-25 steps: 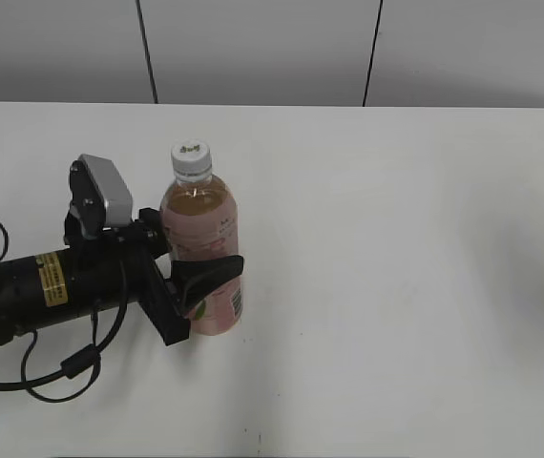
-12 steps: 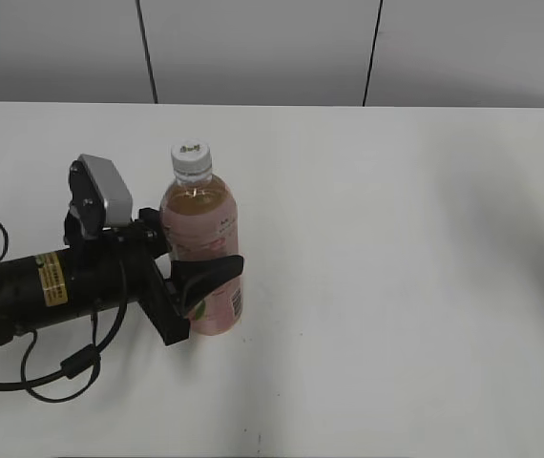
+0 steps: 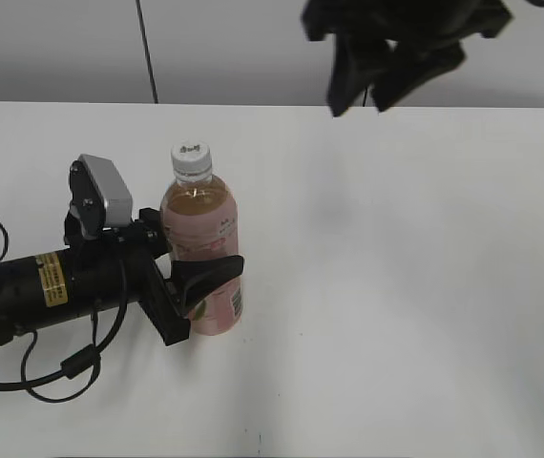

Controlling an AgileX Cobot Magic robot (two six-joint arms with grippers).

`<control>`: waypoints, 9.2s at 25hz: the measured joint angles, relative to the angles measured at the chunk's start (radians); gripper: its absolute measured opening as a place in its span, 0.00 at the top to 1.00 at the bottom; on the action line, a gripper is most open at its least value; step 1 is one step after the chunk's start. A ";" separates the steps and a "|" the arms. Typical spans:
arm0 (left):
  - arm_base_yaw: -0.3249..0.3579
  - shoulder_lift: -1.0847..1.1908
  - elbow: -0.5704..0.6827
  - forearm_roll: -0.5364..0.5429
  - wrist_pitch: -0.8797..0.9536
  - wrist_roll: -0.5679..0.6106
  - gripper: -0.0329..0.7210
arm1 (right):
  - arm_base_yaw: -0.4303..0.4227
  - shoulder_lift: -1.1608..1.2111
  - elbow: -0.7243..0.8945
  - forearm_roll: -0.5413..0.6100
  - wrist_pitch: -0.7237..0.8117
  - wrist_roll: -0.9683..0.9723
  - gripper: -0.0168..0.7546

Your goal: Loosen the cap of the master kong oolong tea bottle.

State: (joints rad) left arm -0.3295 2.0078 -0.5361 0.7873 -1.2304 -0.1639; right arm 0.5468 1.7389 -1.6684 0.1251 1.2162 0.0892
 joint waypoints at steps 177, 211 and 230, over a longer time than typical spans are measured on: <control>0.000 0.000 0.002 -0.018 0.005 0.011 0.59 | 0.268 0.295 -0.310 -0.006 0.008 0.142 0.31; 0.000 0.000 0.002 -0.027 0.006 0.006 0.60 | 0.269 0.294 -0.312 0.000 -0.001 -1.230 0.63; 0.001 0.000 0.002 -0.012 0.007 0.008 0.60 | 0.122 0.206 -0.244 -0.175 0.004 -0.126 0.63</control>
State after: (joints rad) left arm -0.3285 2.0078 -0.5343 0.7755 -1.2237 -0.1556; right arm 0.6686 1.9445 -1.9124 -0.0498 1.2199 -0.0368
